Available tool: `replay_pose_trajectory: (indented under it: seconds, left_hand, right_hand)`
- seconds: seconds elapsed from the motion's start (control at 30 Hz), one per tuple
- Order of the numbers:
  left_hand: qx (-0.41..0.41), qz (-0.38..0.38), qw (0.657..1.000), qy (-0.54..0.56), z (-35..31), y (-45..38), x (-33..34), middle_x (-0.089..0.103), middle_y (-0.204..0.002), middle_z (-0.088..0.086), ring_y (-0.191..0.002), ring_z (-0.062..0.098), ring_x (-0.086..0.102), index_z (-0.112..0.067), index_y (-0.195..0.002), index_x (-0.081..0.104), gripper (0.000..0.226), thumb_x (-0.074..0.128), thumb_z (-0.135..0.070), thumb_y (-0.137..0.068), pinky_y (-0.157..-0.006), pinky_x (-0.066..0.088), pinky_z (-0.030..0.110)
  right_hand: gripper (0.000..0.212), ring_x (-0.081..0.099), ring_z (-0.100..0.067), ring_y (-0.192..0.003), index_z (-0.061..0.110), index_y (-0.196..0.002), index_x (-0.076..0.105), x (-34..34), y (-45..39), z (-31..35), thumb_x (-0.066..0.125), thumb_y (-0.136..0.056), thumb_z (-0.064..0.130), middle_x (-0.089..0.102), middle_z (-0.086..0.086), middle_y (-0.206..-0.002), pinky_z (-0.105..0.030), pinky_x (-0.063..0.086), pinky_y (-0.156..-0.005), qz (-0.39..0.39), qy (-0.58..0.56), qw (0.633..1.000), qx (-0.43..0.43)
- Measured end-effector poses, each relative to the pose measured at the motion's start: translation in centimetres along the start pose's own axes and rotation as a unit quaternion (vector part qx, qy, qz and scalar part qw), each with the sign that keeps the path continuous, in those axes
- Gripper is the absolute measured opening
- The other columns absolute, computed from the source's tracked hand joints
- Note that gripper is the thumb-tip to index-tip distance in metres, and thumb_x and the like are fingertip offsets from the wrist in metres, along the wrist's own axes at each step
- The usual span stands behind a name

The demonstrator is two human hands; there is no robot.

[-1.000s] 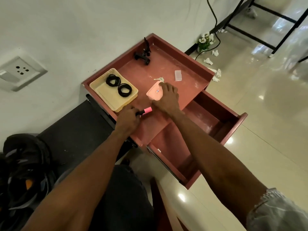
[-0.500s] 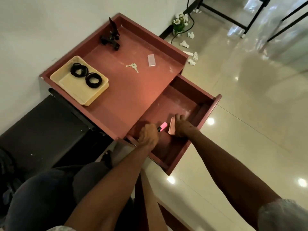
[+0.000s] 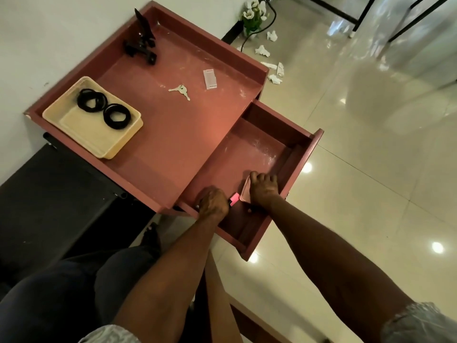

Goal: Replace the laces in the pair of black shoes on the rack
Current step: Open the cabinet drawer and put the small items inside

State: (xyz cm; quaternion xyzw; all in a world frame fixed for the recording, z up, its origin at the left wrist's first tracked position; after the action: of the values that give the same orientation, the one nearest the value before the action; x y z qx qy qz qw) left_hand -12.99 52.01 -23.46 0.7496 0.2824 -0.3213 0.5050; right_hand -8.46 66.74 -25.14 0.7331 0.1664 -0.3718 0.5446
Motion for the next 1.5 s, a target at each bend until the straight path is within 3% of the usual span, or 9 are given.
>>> replay_pose_trajectory:
  seconds: [0.17,0.3,0.47,0.6,0.7,0.83,1.1,1.37,1.5]
  left_hand:
    - [0.049,-0.023,0.998,0.031,-1.0,1.0,-1.6,0.071,-0.106,0.017,-0.097,0.033,0.069,-0.003,-0.104,0.070,0.022,0.061,-0.020,-0.095,-0.081,0.056,0.036]
    - [0.157,-0.197,0.956,0.149,-4.6,3.0,-9.9,0.070,-0.086,0.011,-0.080,0.031,0.064,-0.010,-0.084,0.069,0.016,0.056,-0.016,-0.092,-0.066,0.043,0.033]
    - [0.145,-0.371,0.882,0.250,-2.9,0.0,-22.5,0.071,-0.098,0.017,-0.093,0.032,0.064,-0.002,-0.098,0.072,0.017,0.057,-0.004,-0.088,-0.083,0.043,0.035]
    - [0.080,-0.262,0.946,0.173,0.5,-6.5,-24.5,0.061,-0.127,0.021,-0.118,0.036,0.056,-0.008,-0.129,0.063,0.039,0.058,-0.007,-0.090,-0.100,0.038,0.034]
    - [0.131,-0.205,0.968,0.063,-0.1,-8.9,-23.8,0.037,-0.152,0.020,-0.137,0.038,0.039,-0.014,-0.150,0.040,0.056,0.052,-0.014,-0.096,-0.114,0.032,0.041]
    - [0.135,-0.144,0.978,-0.072,-1.2,-11.1,-22.5,0.000,-0.167,0.009,-0.151,0.036,0.009,-0.023,-0.160,0.012,0.073,0.044,-0.011,-0.096,-0.121,0.016,0.050]
    - [0.201,-0.231,0.946,-0.107,-0.8,-12.8,-22.3,0.062,-0.103,0.022,-0.095,0.040,0.057,0.002,-0.092,0.067,0.022,0.047,-0.007,-0.091,-0.087,0.044,0.046]
    - [0.069,-0.259,0.962,0.052,2.8,-19.2,-18.0,0.051,-0.113,0.019,-0.084,0.041,0.055,-0.005,-0.121,0.061,0.033,0.059,-0.018,-0.091,-0.071,0.037,0.032]
    - [-0.018,-0.236,0.967,0.091,3.4,-16.2,-19.3,0.066,-0.098,0.018,-0.096,0.040,0.060,-0.005,-0.096,0.070,0.023,0.056,-0.021,-0.089,-0.078,0.041,0.035]
  right_hand:
    - [0.109,0.032,-0.044,-0.139,0.006,-0.151,0.013,-1.3,0.8,-0.2,0.084,-0.073,0.036,0.029,-0.024,-0.150,-0.052,0.025,-0.115,0.013,-0.111,0.994,0.002]
    - [0.045,0.056,-0.035,-0.112,0.002,-0.131,0.046,-10.1,1.9,-2.3,0.060,-0.089,0.012,0.050,-0.019,-0.132,-0.047,0.052,-0.092,-0.218,-0.320,0.921,0.035]
    - [0.017,0.051,-0.024,-0.089,0.001,-0.108,0.058,-21.7,2.7,-1.1,0.049,-0.097,0.009,0.058,-0.016,-0.111,-0.032,0.043,-0.074,-0.404,-0.384,0.827,-0.076]
    - [0.035,0.051,-0.030,-0.115,0.005,-0.133,0.054,-25.5,-1.2,3.0,0.047,-0.099,0.012,0.052,-0.018,-0.134,-0.040,0.046,-0.096,-0.358,-0.302,0.868,-0.167]
    - [0.056,0.022,-0.040,-0.146,0.011,-0.155,0.027,-25.7,-4.3,5.3,0.042,-0.103,0.024,0.021,-0.018,-0.162,-0.057,0.028,-0.117,-0.285,-0.208,0.919,-0.178]
    - [0.064,0.005,-0.037,-0.152,0.016,-0.160,0.006,-25.0,-6.8,6.1,0.034,-0.105,0.034,-0.004,-0.013,-0.167,-0.056,0.016,-0.119,-0.231,-0.101,0.953,-0.169]
    - [0.035,0.046,-0.036,-0.120,0.001,-0.128,0.057,-24.1,-5.5,4.9,0.044,-0.104,0.023,0.044,-0.020,-0.137,-0.047,0.041,-0.105,-0.387,-0.182,0.893,-0.138]
    - [0.034,0.051,-0.035,-0.108,-0.007,-0.125,0.052,-20.9,-3.1,2.5,0.041,-0.105,0.018,0.049,-0.023,-0.124,-0.045,0.046,-0.100,-0.441,-0.195,0.866,-0.135]
    - [0.027,0.051,-0.032,-0.100,-0.005,-0.118,0.053,-19.3,-2.1,1.2,0.044,-0.104,0.016,0.050,-0.021,-0.118,-0.044,0.047,-0.095,-0.438,-0.245,0.856,-0.123]
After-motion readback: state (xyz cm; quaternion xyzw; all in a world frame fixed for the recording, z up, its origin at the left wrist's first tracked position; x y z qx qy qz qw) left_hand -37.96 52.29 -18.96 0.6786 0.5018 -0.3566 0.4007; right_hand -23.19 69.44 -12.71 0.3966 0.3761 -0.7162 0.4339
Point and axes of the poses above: each hand's wrist, its own y-axis away from the middle knuckle, its own x-axis out of the palm, z = x × y, the point moved 7 cm from there along -y, towards the middle knuckle
